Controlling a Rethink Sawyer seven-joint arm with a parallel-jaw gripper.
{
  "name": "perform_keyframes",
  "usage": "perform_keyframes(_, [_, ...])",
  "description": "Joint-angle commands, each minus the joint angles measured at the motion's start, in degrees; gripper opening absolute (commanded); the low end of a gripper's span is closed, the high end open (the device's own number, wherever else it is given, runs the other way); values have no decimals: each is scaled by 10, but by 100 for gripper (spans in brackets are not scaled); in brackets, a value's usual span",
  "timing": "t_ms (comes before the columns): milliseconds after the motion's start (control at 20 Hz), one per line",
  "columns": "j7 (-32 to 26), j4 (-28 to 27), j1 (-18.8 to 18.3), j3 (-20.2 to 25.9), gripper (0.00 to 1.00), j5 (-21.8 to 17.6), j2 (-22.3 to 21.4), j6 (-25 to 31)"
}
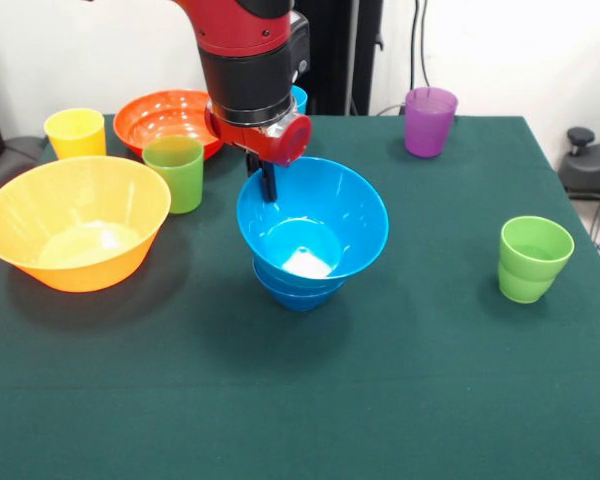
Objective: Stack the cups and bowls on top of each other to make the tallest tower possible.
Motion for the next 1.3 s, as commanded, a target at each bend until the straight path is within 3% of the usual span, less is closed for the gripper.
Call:
perform_keyframes(50, [-68, -9, 7, 43, 0, -38, 22, -27])
perform_keyframes(700, [-66, -5, 9, 42, 0, -41, 21, -33])
perform_keyframes(750, [-66, -5, 9, 42, 100, -41, 21, -32])
perform_keyframes(1300, [-66, -5, 10, 41, 100, -43, 22, -36])
